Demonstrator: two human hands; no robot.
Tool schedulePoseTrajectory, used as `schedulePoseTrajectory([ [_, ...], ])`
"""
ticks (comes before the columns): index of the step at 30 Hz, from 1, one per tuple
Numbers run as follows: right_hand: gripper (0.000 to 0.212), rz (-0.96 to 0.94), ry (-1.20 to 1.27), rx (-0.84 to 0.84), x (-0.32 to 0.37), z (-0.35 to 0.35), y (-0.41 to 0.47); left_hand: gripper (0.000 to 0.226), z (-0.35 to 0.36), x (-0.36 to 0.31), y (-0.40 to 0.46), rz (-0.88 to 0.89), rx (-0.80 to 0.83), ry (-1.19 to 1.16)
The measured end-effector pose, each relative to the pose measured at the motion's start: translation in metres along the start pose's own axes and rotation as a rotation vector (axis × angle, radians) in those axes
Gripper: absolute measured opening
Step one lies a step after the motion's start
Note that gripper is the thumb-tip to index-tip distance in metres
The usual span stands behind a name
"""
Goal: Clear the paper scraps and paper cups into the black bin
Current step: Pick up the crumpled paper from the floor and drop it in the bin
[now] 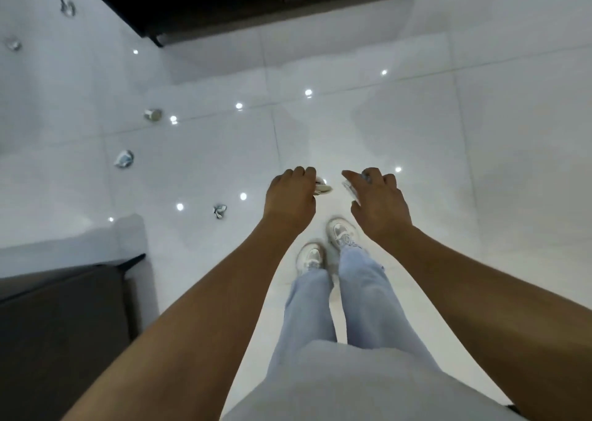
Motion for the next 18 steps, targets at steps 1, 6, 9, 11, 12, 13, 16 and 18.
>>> schedulePoseTrajectory([
  [1,0.063,0.027,0.014,-0.037,0.000,-0.009,-0.017,0.030,-0.011,-0.012,-0.008,0.037,-0.007,0.005],
  [6,0.061,0.178,0.085,-0.174,-0.016,-0.031,-0.095,0.030,-0.038,-0.075,-0.046,0.223,-0.014,0.062],
  [9,0.060,0.263,0.158,-0.227,-0.039,-0.036,-0.129,0.030,-0.037,-0.116,-0.061,0.316,0.018,0.109],
  [11,0.060,0.316,0.196,-0.264,-0.061,-0.038,-0.151,0.030,-0.031,-0.146,-0.070,0.378,0.062,0.148],
  [12,0.060,0.344,0.217,-0.278,-0.073,-0.037,-0.163,0.029,-0.026,-0.162,-0.074,0.411,0.085,0.176],
  [13,0.061,0.370,0.235,-0.288,-0.087,-0.037,-0.174,0.029,-0.020,-0.179,-0.078,0.442,0.101,0.209],
  [16,0.063,0.452,0.300,-0.311,-0.135,-0.036,-0.210,0.026,-0.002,-0.236,-0.087,0.512,0.122,0.288],
  [18,0.063,0.497,0.350,-0.332,-0.173,-0.035,-0.238,0.025,0.012,-0.279,-0.096,0.548,0.136,0.305],
])
Point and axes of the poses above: each hand's wrist, its own y-axis towards the middle knuckle, its own z-axis out of the palm, x = y × z, the point moved 2 cm from there along y, towards the middle knuckle, and after that the axes turned 10 degrees about -z, right-handed, at the moved point
